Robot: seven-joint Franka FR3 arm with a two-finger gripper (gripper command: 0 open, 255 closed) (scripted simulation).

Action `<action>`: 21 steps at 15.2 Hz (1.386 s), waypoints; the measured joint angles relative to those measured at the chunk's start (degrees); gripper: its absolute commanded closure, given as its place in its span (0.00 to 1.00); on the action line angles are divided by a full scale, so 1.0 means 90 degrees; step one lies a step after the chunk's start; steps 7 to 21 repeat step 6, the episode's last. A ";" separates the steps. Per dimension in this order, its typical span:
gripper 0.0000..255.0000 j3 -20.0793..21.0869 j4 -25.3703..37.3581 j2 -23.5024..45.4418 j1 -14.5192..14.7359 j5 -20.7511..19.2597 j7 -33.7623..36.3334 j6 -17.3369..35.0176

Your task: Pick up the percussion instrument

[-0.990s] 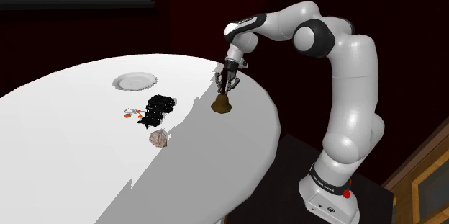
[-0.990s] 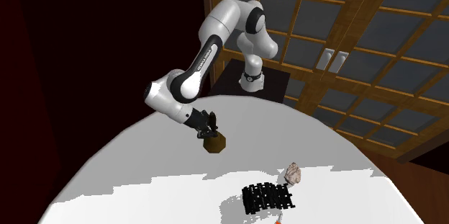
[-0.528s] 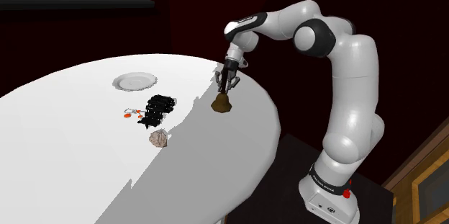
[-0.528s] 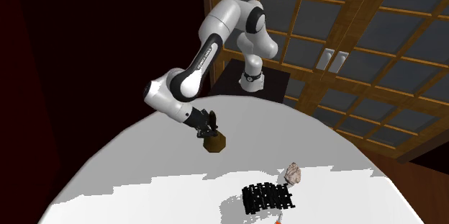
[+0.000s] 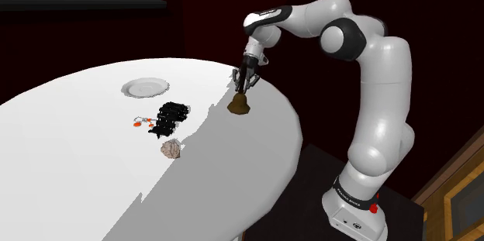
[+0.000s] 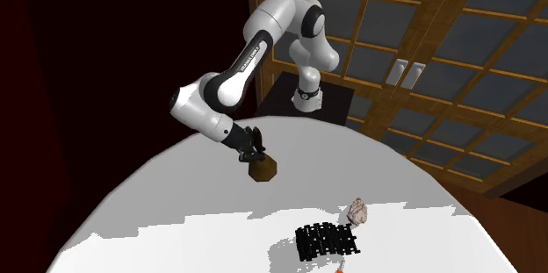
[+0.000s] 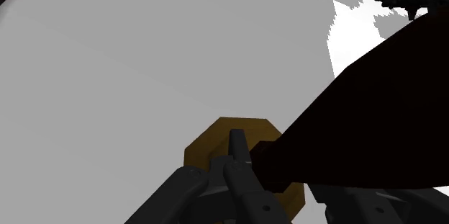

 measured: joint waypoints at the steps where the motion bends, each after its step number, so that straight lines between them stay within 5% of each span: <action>1: 1.00 -0.0004 0.0018 -0.0054 -0.0006 -0.0005 0.0032 -0.0065; 21: 1.00 -0.0006 0.0240 -0.0163 -0.0029 -0.0008 0.0194 -0.0353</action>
